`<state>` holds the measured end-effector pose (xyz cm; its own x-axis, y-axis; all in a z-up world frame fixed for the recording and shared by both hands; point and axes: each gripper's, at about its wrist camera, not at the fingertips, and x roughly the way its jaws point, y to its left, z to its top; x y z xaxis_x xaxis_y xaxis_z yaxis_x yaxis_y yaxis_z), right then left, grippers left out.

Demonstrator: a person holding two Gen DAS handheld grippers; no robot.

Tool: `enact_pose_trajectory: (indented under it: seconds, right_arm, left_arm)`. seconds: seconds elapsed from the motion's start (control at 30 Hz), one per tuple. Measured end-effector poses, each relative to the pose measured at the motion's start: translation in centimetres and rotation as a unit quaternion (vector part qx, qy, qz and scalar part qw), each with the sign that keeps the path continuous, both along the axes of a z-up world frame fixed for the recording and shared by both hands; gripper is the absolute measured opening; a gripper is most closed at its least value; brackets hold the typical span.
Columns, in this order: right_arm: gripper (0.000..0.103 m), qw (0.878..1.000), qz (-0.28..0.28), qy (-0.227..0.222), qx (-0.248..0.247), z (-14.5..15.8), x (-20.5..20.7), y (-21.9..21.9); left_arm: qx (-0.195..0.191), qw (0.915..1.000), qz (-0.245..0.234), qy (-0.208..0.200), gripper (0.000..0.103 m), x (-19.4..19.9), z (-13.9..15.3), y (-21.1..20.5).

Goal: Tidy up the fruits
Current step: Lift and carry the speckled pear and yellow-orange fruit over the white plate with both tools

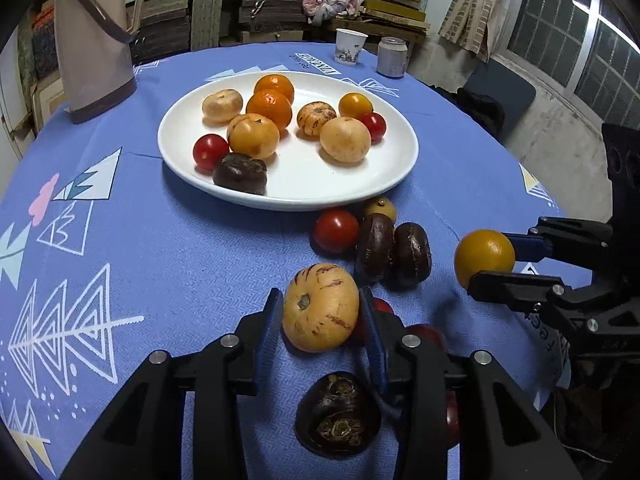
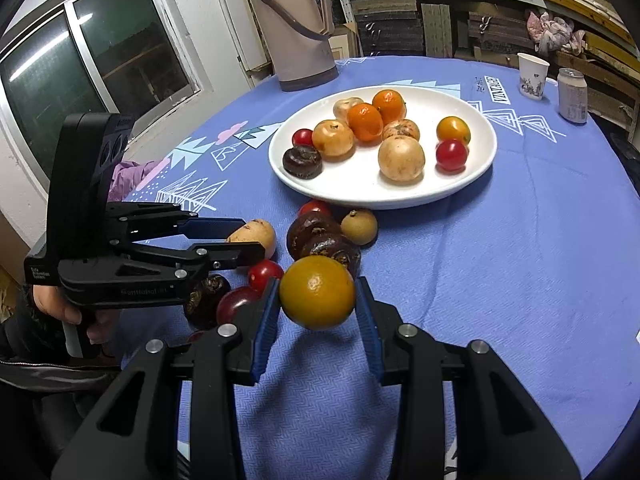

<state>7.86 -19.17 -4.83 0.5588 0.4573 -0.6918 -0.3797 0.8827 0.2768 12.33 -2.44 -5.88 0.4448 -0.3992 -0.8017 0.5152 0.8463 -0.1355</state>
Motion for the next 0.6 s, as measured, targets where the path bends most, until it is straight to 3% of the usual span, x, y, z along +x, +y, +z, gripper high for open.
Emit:
enact_pose_trajectory:
  seconds: [0.2,0.23,0.33,0.37,0.43,0.47,0.6]
  right_arm:
    - [0.037,1.000,0.000,-0.002,0.001,0.1,0.0,0.0]
    - [0.037,1.000,0.000,-0.002,0.000,0.1,0.0,0.0]
    - [0.037,1.000,0.002,-0.001,0.000,0.1,-0.1,0.2]
    - [0.037,1.000,0.003,-0.001,0.001,0.1,-0.1,0.2]
    - [0.037,1.000,0.003,0.000,-0.001,0.0,0.0,0.3]
    - [0.038,1.000,0.003,0.000,0.000,0.0,0.0,0.3]
    - [0.038,1.000,0.003,0.003,-0.002,-0.1,0.1,0.4]
  left_arm:
    - [-0.012,0.9999,0.000,0.008,0.031,0.1,0.6,0.6]
    - [-0.016,0.9998,0.003,0.009,0.034,0.3,0.5,0.7]
    - [0.012,0.9997,0.018,0.009,0.059,0.5,-1.1,0.8]
    - [0.018,0.9993,0.032,0.010,0.061,0.8,-1.6,1.1]
    - [0.029,0.9990,0.033,-0.001,0.055,1.0,-1.5,0.8]
    - [0.025,0.9991,0.035,-0.001,0.036,1.1,-1.4,0.8]
    - [0.028,0.9993,0.024,0.005,0.034,1.3,-1.2,0.5]
